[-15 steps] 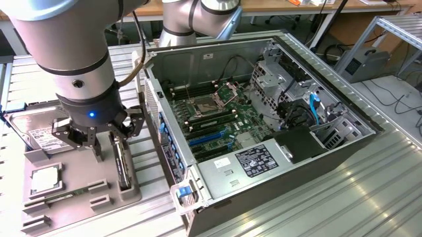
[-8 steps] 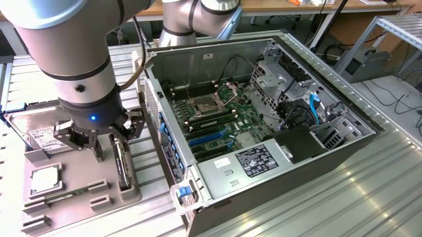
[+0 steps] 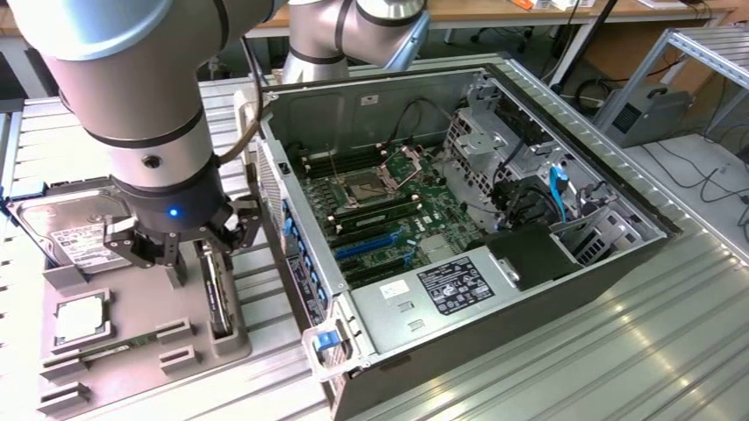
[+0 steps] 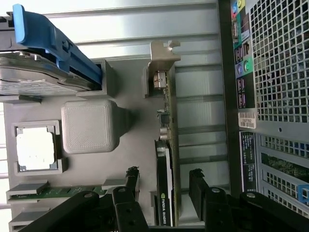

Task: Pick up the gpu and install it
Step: 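Pick up the gpu and move the gpu toward the slot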

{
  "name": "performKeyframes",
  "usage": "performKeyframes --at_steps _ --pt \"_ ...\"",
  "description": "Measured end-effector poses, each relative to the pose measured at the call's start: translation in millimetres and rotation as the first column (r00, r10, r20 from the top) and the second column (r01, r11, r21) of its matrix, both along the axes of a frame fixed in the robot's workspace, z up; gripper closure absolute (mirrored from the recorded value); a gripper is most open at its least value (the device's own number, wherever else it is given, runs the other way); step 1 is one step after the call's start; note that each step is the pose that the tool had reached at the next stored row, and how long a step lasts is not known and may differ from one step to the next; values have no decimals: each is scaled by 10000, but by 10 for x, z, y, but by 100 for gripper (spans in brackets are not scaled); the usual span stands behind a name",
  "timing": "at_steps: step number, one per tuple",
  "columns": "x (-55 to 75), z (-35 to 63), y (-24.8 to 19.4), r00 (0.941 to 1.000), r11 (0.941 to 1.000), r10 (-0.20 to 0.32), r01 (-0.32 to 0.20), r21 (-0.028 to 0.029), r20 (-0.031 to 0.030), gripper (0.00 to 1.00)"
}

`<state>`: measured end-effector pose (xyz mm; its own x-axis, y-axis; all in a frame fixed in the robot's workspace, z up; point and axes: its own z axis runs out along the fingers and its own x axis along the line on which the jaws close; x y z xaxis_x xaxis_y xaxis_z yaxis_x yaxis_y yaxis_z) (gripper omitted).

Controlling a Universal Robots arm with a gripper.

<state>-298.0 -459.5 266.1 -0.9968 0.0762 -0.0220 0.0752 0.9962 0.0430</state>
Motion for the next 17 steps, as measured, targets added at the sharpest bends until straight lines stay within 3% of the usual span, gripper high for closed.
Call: performKeyframes --at_steps 11,17 --pt "0 -203 0 10000 10000 0 0 -1 -6 46" --pt "0 -215 -22 10000 10000 -1 1 2 -3 46"
